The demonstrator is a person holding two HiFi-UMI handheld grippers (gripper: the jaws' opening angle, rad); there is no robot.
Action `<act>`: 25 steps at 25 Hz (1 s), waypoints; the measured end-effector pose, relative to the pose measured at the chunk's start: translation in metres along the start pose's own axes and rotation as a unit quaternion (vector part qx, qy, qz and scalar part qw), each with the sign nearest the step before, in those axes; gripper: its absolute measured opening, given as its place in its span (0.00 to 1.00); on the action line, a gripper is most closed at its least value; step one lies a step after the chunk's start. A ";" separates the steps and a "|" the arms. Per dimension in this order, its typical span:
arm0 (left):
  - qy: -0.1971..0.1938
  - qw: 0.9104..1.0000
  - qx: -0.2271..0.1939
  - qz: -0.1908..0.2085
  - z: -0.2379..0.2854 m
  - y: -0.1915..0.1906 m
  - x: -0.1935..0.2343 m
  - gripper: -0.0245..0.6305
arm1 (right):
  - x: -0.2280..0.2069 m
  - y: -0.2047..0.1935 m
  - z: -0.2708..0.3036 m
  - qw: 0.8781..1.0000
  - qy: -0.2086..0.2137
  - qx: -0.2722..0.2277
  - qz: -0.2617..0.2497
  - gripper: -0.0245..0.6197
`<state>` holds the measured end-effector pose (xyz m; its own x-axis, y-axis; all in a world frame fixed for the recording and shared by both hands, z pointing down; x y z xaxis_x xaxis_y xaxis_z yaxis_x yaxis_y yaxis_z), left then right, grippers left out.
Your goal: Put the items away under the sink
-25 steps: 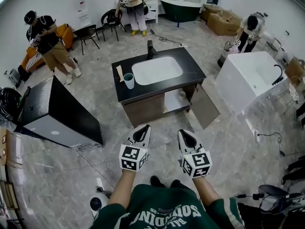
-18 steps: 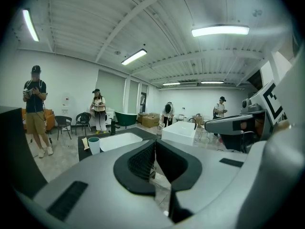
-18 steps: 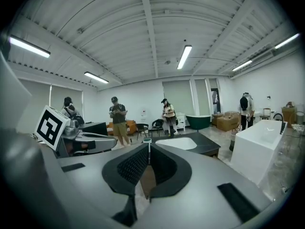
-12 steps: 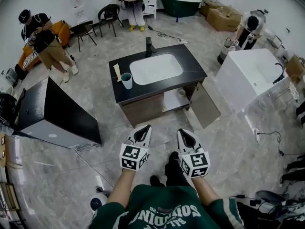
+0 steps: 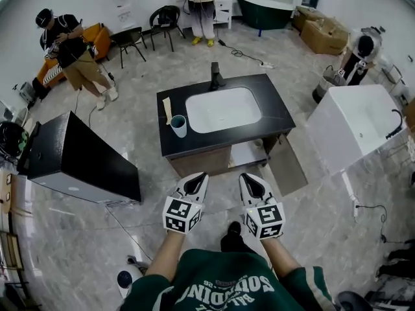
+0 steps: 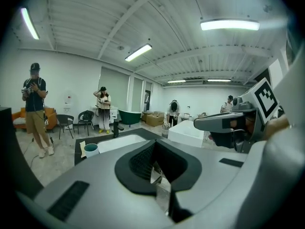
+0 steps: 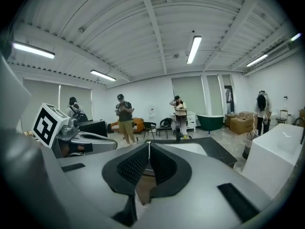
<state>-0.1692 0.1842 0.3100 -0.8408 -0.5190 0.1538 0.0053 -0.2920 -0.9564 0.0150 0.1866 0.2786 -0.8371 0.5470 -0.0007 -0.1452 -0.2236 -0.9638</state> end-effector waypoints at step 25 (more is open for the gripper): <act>0.134 0.991 0.007 -0.013 0.109 0.009 0.155 0.06 | -0.074 0.028 0.191 0.996 0.087 0.033 -0.013 0.10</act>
<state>-0.2403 0.0141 0.3519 -0.9541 -0.2805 0.1052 -0.0123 -0.3144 -0.9492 -0.0274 -0.0140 0.3024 -0.7298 0.6832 -0.0270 -0.2055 -0.2569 -0.9443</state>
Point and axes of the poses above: the fingertips, and each gripper's own axes: z forward along the fingers, x to its left, y out of its top, the point moved 7 cm from there along -z, backward along the fingers, and after that the axes turned 4 degrees about -z, right-handed, at the moved point
